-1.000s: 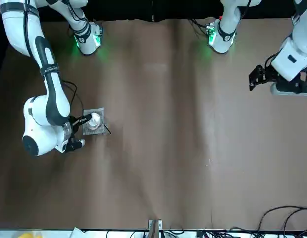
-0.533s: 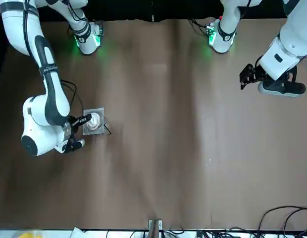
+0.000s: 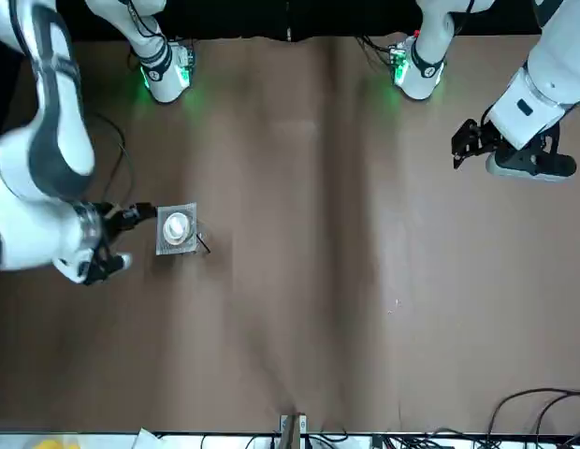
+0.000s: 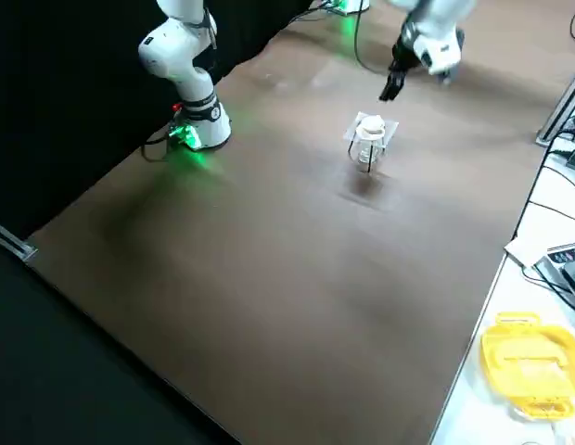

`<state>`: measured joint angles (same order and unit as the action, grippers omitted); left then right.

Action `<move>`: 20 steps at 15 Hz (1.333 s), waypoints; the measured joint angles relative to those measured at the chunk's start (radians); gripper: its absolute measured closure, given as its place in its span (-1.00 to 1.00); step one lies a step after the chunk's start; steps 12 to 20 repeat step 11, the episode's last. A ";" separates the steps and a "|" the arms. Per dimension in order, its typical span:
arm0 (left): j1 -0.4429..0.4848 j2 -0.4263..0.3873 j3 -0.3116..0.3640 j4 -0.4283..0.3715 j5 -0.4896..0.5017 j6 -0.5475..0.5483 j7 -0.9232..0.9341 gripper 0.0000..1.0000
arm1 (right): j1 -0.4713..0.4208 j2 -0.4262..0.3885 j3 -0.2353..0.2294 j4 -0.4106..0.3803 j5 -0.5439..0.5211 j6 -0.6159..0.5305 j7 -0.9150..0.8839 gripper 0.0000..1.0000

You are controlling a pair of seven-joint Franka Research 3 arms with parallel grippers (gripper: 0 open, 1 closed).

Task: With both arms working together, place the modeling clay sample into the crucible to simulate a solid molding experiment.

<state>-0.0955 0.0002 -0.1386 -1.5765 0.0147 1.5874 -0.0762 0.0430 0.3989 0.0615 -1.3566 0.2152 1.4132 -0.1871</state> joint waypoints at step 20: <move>0.035 -0.008 0.001 0.004 -0.057 0.000 0.000 -1.00 | -0.008 -0.364 -0.003 -0.247 -0.180 0.151 0.021 -1.00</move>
